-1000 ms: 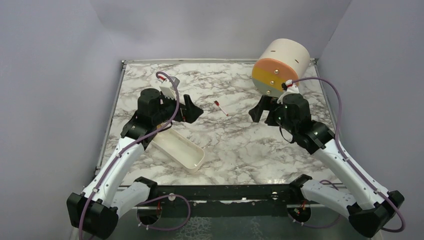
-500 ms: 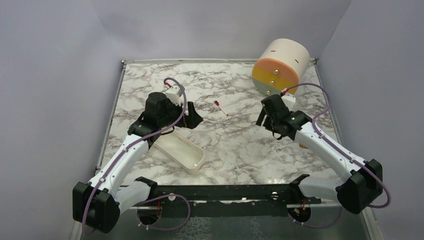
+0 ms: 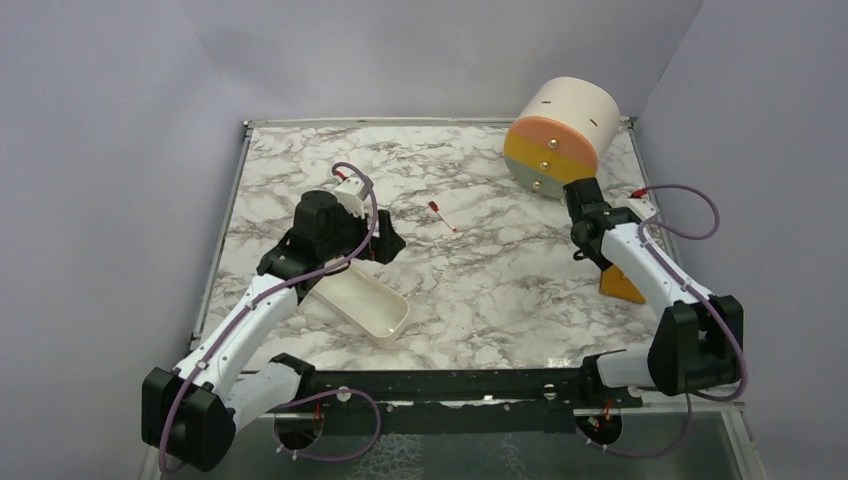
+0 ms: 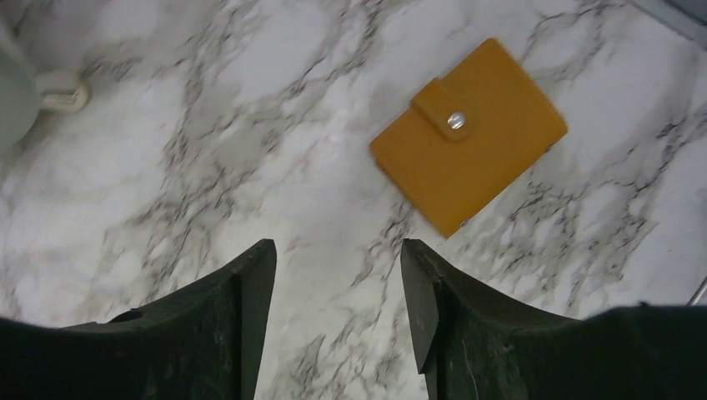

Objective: Put the credit cards into the card holder
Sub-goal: Move the card holder to the center of the board.

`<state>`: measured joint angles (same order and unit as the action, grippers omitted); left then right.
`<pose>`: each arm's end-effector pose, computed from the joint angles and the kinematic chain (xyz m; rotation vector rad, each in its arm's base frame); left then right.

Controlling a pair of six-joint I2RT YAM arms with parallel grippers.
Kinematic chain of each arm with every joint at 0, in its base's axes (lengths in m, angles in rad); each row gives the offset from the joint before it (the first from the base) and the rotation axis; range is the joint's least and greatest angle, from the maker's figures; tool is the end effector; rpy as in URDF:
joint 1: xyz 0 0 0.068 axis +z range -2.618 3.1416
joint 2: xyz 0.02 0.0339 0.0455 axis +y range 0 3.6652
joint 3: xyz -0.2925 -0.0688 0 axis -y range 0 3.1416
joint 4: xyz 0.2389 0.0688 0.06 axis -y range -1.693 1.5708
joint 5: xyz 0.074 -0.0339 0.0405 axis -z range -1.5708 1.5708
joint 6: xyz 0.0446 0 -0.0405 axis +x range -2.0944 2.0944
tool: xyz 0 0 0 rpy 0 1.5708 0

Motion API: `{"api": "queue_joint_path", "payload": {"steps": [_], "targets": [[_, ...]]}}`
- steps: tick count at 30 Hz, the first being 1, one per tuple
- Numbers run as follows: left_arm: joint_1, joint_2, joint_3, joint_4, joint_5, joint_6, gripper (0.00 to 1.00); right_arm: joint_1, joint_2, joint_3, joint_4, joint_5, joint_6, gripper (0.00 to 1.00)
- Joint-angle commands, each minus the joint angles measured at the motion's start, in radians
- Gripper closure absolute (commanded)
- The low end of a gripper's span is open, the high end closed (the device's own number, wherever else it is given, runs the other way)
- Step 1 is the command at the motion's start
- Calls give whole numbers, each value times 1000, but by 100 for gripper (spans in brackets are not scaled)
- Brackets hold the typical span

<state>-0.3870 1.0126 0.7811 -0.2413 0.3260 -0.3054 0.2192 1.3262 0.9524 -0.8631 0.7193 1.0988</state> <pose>0.1936 -0.0943 0.3123 0.2958 2.0828 -0.7583 0.2296 0.0211 0.2643 1.1631 2.1136 -0.4673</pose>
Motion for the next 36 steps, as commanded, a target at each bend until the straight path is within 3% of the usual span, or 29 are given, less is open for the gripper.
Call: {"api": "queue_joint_path", "payload": {"steps": [1,8,14,22,28,36], "targets": [[-18,19,6,-5,-20,32,1,-151,65,-17,9,130,100,45],[-20,33,1,-5,-26,33,1,-329,140,-85,286,-10,-58,50],[-21,-10,-13,-4,-88,47,1,-373,213,-95,369,-96,-112,50],[-20,-33,-17,-6,-111,61,1,-378,232,-105,354,-61,-106,48],[-20,-36,-15,-6,-107,64,1,-393,196,-113,336,-16,-96,40],[-21,-42,-19,-6,-100,66,1,-447,197,-142,393,-86,-152,36]]}}
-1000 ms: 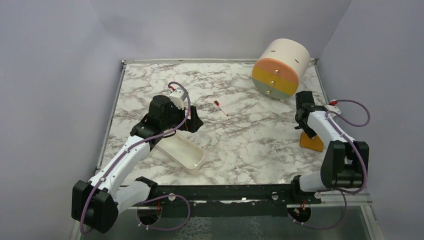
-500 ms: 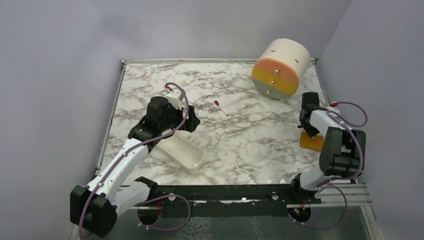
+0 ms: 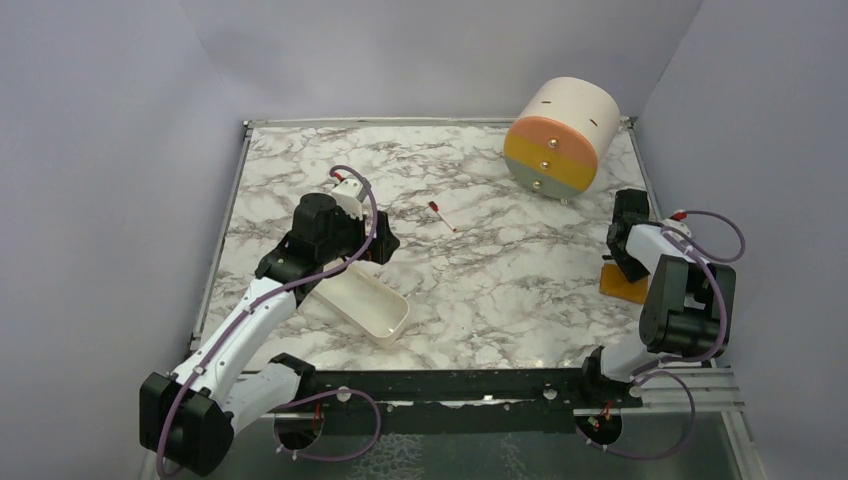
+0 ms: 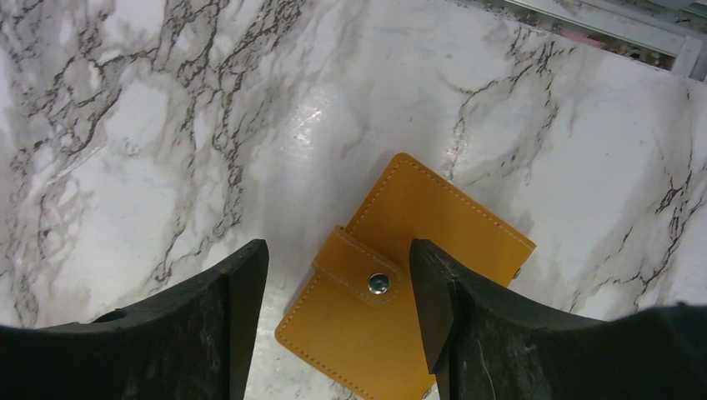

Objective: Put the credit cards into the card holder
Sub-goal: Move the card holder to the center of the board.

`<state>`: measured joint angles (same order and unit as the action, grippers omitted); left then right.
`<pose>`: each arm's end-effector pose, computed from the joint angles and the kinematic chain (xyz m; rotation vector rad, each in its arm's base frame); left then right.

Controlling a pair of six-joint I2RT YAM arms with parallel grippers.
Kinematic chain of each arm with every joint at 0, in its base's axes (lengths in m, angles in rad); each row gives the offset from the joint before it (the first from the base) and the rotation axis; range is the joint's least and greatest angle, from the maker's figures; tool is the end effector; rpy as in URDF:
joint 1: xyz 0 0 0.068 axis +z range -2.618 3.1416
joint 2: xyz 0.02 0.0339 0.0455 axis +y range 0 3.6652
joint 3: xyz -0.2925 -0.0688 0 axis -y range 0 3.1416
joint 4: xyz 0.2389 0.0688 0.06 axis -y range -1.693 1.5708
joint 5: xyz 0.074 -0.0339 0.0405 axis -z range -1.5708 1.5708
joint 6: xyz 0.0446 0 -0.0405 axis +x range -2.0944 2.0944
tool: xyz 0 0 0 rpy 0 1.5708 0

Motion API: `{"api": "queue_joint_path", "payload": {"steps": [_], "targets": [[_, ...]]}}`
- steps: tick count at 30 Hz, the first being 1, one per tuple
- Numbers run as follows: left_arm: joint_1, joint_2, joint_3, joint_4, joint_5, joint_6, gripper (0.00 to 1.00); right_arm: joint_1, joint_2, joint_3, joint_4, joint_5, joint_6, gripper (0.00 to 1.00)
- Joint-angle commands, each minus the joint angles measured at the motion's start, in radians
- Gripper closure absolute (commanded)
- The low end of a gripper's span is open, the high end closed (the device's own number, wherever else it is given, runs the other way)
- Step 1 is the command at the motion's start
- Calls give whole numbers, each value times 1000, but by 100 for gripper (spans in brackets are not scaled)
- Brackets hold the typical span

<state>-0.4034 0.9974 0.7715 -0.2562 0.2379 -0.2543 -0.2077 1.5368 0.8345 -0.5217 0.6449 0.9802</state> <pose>0.1905 -0.0927 0.3098 0.3074 2.0795 -0.6470 0.2572 -0.0816 0.1942 1.5317 2.0049 -0.6133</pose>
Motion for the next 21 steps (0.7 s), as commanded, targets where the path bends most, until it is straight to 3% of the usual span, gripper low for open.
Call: {"api": "queue_joint_path", "payload": {"steps": [1,16,21], "targets": [[-5,-28,-9,9,-12,15,1,-21,-10,-29,59,-25,-41,36],[-5,-28,-6,9,-16,16,1,-16,24,-73,142,-350,-200,39],[-5,-30,-8,7,-17,18,1,72,36,-74,148,-385,-221,39]]}}
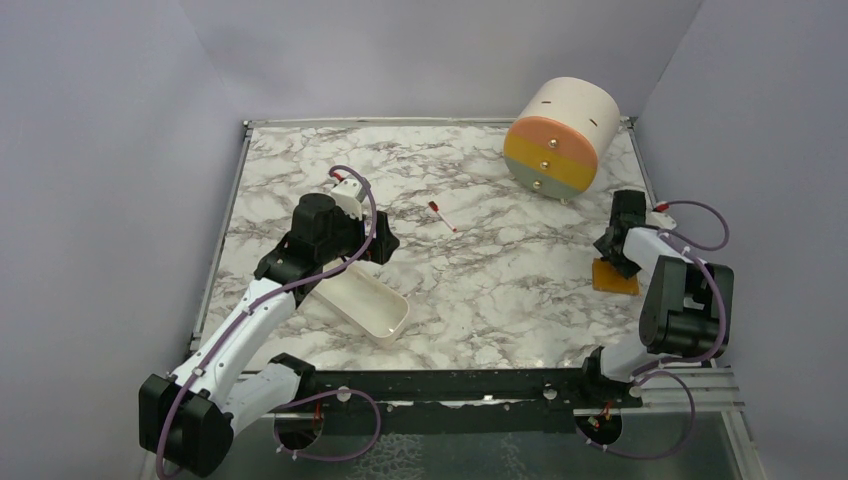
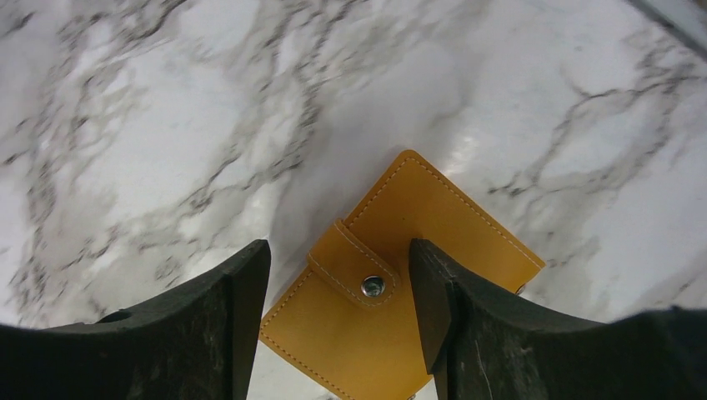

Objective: Put the credit cards into the card holder
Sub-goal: Move the card holder to the center of the board.

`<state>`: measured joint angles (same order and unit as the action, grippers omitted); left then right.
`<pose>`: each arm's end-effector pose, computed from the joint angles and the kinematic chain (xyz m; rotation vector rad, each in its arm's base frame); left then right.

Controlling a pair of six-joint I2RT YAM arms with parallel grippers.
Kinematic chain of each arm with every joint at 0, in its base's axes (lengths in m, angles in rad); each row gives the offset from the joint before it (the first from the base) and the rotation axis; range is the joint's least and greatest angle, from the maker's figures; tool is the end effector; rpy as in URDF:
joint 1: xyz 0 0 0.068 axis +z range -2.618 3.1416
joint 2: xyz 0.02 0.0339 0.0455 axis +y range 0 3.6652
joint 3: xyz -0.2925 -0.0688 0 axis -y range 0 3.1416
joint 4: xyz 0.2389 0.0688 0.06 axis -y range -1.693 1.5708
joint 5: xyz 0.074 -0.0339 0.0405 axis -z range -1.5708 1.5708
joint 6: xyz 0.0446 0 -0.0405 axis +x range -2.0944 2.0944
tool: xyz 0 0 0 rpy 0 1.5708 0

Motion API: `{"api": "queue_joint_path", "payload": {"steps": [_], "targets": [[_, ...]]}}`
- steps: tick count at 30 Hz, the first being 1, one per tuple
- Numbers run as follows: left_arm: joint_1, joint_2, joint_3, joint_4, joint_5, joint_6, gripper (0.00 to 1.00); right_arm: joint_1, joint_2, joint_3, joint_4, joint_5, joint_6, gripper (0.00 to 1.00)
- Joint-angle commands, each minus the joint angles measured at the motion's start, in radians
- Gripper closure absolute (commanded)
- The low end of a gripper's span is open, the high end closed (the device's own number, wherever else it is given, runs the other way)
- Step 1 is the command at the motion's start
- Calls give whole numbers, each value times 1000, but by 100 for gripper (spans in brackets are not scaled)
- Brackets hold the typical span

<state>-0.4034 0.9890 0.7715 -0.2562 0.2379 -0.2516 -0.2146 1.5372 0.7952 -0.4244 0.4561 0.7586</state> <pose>0.1889 -0.0921 0.3114 0.3103 2.0701 -0.6466 0.2613 -0.0771 0.1838 1.3256 2.2412 -0.4382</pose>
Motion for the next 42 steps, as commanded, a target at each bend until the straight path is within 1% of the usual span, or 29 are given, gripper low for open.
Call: {"api": "queue_joint_path", "payload": {"steps": [1,8,11,14,17,22,26,30,36,42], "targets": [[-5,-23,-7,7,-18,16,1,102,41,-32,51,-206,0,39],[-6,-37,-9,3,-32,20,1,285,107,-6,73,-272,-7,39],[-5,-43,-9,0,-39,24,1,386,137,4,95,-309,-24,39],[-5,-47,-8,-3,-49,27,1,493,163,15,136,-359,-67,40],[-5,-52,-11,-5,-52,28,1,595,173,34,158,-378,-109,41],[-5,-55,-12,-7,-59,29,1,707,140,49,172,-400,-209,42],[-5,-56,-12,-7,-60,29,1,719,100,57,130,-393,-245,43],[-5,-55,-14,-7,-55,29,1,719,13,64,75,-369,-195,44],[-5,-52,-14,-6,-48,28,1,719,-87,39,-4,-298,-26,45],[-5,-62,-19,-7,-38,26,1,718,-162,-22,-16,-219,144,46]]}}
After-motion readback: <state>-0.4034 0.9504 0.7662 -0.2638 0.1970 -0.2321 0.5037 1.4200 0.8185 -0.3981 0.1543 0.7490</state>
